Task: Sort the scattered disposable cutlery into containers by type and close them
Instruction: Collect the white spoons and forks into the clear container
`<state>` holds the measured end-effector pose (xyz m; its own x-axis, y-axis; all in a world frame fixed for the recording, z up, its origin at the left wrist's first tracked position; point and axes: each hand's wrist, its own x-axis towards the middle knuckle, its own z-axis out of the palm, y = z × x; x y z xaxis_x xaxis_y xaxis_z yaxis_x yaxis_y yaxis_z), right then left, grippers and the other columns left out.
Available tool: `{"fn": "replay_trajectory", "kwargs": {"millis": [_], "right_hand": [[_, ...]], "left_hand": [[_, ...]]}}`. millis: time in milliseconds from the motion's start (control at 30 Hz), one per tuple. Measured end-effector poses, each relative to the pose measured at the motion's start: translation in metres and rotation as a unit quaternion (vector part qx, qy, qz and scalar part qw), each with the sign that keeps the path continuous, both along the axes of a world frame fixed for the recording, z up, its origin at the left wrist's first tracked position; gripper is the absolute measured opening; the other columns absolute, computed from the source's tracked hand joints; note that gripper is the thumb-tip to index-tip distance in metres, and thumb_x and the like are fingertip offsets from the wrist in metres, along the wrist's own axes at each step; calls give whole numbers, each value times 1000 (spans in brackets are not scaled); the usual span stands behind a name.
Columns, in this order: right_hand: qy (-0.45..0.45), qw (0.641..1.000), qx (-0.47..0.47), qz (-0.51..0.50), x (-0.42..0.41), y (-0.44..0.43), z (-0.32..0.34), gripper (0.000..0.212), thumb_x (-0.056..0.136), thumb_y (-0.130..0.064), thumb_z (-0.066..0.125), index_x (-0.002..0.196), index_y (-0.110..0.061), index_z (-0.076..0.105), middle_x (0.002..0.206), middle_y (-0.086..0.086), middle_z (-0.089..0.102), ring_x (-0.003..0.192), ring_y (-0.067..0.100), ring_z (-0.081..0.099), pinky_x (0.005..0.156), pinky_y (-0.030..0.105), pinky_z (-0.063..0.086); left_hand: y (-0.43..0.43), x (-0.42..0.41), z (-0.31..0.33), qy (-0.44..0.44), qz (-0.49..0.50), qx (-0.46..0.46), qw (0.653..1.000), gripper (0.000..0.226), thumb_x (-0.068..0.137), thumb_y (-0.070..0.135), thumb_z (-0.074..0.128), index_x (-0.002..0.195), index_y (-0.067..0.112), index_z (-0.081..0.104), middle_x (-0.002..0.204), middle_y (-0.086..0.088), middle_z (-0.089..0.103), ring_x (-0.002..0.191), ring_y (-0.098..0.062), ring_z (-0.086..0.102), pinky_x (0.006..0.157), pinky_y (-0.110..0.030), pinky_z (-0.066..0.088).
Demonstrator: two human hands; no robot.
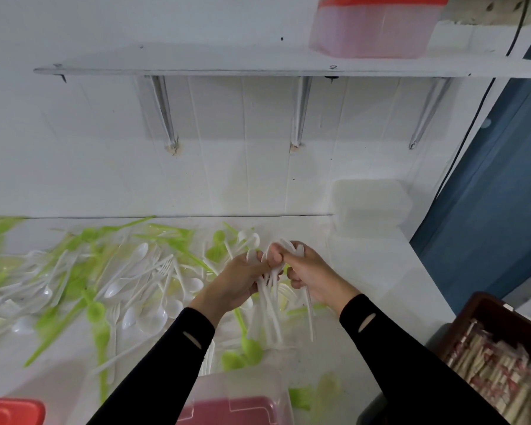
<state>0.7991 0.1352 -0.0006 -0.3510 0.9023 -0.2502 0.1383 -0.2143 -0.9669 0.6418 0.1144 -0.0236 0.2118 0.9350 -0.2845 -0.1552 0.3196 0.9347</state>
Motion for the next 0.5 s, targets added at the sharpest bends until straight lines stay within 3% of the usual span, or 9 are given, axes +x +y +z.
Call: {"fn": "replay_trajectory", "kwargs": {"millis": [100,167,300,367,433,500], "right_hand": [[19,996,-69,-44,-3,-1,4,52,86,-63,59,104,-14,53,92,7,49,49,9,26,42,21,21],[42,989,-118,-78,-3,0,3,57,89,-61,56,120,-15,46,100,6,51,49,10,31,42,20,24],[91,983,-131,-90,-1,2,1,13,94,-13,51,106,-12,47,98,8,48,47,11,31,39,20,23],[74,989,-107,-72,-1,0,1,6,94,-7,52,98,-12,51,88,6,48,48,11,35,39,20,25],[68,993,-87,-32,-4,-4,0,8,96,-14,57,88,-12,55,77,3,50,48,10,39,39,20,30],[60,995,-74,8,-8,-10,-1,19,98,-23,58,82,-13,58,69,0,51,48,9,40,40,20,34]], "left_hand": [[-1,0,5,-20,10,-10,1000,17,94,21,63,98,5,66,79,-6,66,69,-13,63,64,-23,52],[-2,0,8,-50,45,-41,997,9,97,12,57,102,5,62,85,-11,67,70,-15,67,61,-23,54],[1,-3,6,-123,126,-58,983,31,96,-10,43,119,4,57,103,-17,60,79,-23,68,60,-24,57],[2,-3,7,-144,145,-54,977,29,96,-9,44,115,8,58,104,-15,59,75,-21,63,57,-23,55],[3,-2,5,-133,146,-48,979,7,99,10,54,105,8,58,88,-9,58,65,-17,57,54,-22,54],[5,-2,1,-72,128,-22,989,31,91,38,60,95,7,54,73,-6,53,56,-13,53,55,-21,51]]}}
